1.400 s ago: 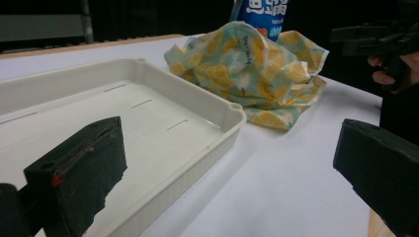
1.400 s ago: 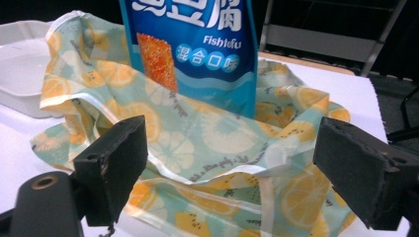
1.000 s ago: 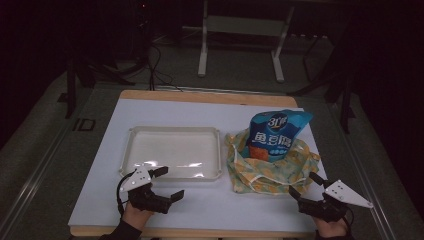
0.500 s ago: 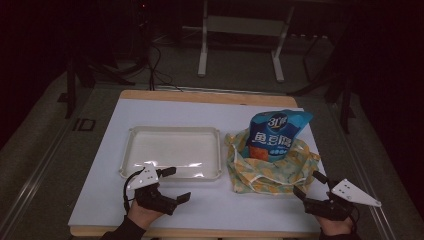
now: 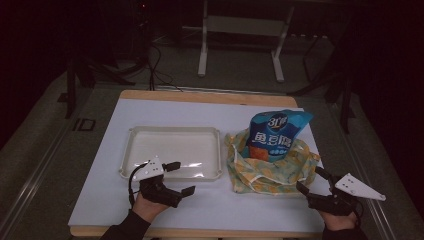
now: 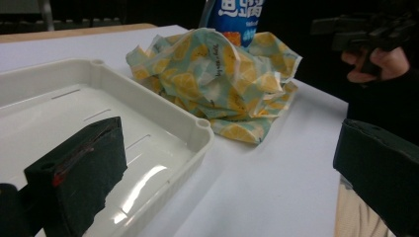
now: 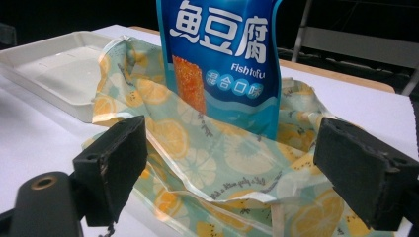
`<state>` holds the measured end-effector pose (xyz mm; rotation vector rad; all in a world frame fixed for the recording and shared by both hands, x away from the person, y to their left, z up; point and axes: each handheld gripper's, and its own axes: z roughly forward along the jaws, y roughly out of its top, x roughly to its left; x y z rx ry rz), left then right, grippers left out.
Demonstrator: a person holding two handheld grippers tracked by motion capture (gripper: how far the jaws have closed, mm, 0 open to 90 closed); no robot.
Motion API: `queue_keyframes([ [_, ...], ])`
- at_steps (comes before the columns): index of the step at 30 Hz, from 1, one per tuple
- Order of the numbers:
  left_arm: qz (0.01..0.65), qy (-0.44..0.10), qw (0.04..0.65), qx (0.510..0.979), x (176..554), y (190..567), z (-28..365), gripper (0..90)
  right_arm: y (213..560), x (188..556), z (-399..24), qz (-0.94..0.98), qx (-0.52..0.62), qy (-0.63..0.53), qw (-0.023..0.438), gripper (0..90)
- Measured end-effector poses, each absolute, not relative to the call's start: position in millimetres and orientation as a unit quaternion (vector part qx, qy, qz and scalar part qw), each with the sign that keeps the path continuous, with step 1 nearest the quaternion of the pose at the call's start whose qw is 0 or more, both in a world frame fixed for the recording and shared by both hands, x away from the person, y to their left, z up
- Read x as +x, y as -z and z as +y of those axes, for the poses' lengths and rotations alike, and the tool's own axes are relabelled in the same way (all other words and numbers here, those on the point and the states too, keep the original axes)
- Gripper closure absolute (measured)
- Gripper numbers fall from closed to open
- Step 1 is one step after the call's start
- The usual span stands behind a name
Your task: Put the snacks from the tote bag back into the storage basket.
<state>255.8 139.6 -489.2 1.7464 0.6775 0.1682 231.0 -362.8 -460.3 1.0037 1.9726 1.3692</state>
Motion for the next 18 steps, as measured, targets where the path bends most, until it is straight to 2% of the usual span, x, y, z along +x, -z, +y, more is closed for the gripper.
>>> queue_keyframes([
  [18,0.262,-0.06,0.586,0.764,284,469,99,0.4,441,245,-363,0.727,0.36,-0.513,0.281,16.7],
])
